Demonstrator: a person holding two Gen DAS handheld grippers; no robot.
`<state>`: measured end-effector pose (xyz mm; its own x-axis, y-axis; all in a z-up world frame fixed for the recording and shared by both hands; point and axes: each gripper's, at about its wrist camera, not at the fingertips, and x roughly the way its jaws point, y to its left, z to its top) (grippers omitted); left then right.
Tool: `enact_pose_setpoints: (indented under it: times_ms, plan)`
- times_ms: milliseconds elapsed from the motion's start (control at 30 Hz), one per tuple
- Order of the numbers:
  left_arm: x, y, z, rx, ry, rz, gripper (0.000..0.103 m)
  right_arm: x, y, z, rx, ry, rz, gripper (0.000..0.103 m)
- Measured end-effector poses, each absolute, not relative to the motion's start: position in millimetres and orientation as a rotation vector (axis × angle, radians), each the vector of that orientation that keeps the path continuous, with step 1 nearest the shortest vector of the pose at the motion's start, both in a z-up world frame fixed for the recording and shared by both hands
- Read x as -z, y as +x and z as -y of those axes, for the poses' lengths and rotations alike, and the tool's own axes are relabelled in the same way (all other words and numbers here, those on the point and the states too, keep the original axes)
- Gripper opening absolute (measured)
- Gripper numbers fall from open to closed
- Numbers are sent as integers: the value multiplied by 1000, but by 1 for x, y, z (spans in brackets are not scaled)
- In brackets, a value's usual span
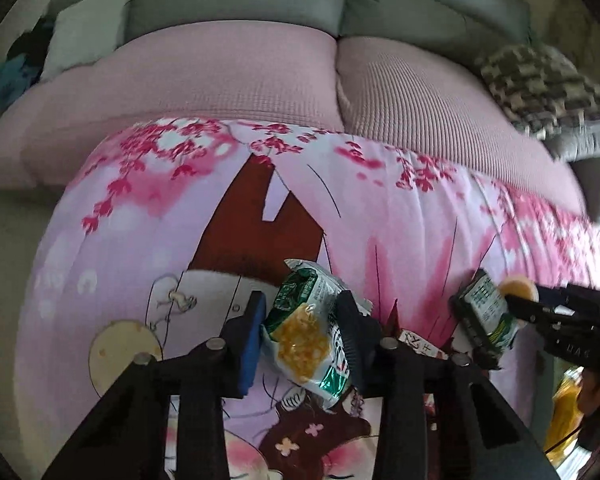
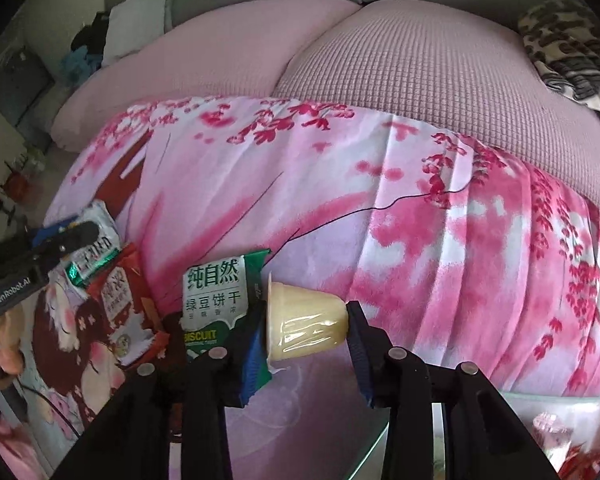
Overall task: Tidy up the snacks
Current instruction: 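Grasp the green corn cracker pack with the left gripper while the right gripper grasps the yellow pudding cup, then lift both items and carry them over the tray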
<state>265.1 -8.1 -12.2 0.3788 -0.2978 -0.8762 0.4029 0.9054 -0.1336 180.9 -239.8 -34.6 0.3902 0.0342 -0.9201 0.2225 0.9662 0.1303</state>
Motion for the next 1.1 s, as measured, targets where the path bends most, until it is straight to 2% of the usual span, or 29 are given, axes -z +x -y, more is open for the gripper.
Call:
enact_pose_setpoints:
  times_ms: [533,567,667,833,933,1100]
  plan:
    - [16,242,-27,324,8,-1118,32,-1,125,220,127,392,-1013,40]
    - [16,241,-27,326,-4,-1116,33,-2,119,216,125,413,-1001,40]
    - [16,239,-24,342,-19,-1127,50,-5,104,212,132,434,-982,40]
    - [17,236,-4,365,41,-1135,50,-6,89,212,153,433,-980,41]
    - [22,236,7,368,86,-1142,57,-5,81,214,164,444,-976,41]
    - [28,238,12,359,100,-1147,57,-1,73,217,179,465,-981,41]
